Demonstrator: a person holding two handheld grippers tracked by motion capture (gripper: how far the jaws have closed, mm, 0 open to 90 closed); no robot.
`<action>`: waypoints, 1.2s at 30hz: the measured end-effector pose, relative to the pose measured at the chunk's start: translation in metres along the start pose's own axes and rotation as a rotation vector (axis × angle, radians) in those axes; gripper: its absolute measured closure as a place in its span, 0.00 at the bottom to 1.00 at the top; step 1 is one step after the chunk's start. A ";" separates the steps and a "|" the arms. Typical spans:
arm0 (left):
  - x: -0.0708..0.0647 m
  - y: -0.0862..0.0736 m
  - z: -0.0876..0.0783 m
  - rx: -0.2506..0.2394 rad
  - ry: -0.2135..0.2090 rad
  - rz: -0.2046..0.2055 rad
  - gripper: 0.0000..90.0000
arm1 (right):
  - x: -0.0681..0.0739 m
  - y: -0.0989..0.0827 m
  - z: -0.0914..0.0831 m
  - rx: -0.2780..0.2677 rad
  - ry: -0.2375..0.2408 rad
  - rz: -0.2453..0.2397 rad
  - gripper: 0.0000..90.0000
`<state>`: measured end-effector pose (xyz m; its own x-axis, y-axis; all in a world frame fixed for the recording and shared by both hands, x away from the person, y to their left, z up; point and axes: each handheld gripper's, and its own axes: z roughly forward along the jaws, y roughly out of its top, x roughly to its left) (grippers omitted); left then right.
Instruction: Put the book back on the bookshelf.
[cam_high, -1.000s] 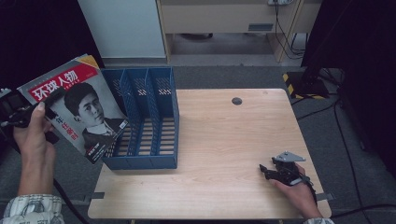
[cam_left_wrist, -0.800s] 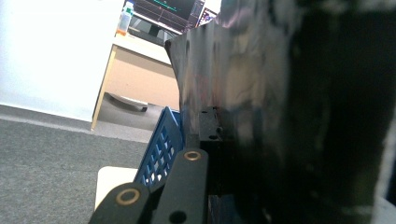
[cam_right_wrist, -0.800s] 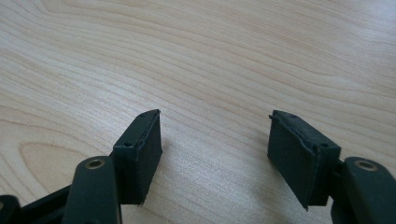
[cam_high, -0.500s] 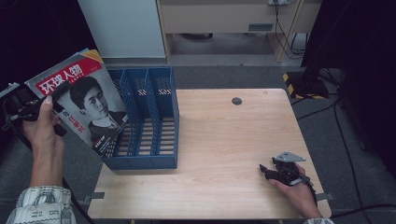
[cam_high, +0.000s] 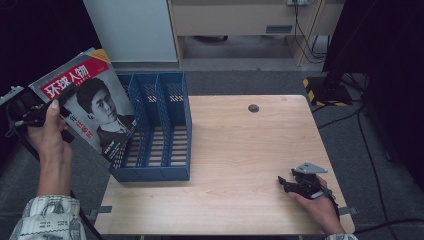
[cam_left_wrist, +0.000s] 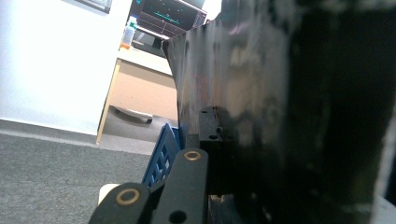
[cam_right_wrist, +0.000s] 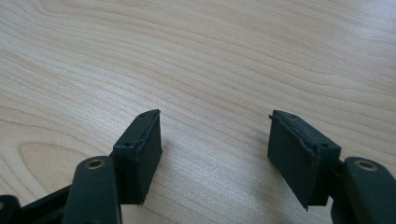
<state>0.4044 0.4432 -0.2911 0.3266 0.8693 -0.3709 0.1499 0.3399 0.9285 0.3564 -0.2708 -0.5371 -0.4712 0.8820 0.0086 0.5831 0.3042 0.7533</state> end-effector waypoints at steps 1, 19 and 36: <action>0.000 -0.001 0.001 0.001 -0.001 0.002 0.96 | 0.000 0.000 0.000 0.000 0.000 0.000 0.39; -0.002 -0.003 0.006 -0.018 -0.001 0.019 0.96 | 0.000 0.000 0.000 0.000 -0.002 -0.001 0.39; -0.004 -0.006 0.011 -0.026 0.003 0.054 0.96 | 0.000 0.000 0.000 0.000 -0.002 -0.001 0.39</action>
<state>0.4126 0.4336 -0.2957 0.3309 0.8876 -0.3204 0.1077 0.3017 0.9473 0.3560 -0.2714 -0.5370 -0.4706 0.8823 0.0066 0.5828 0.3052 0.7531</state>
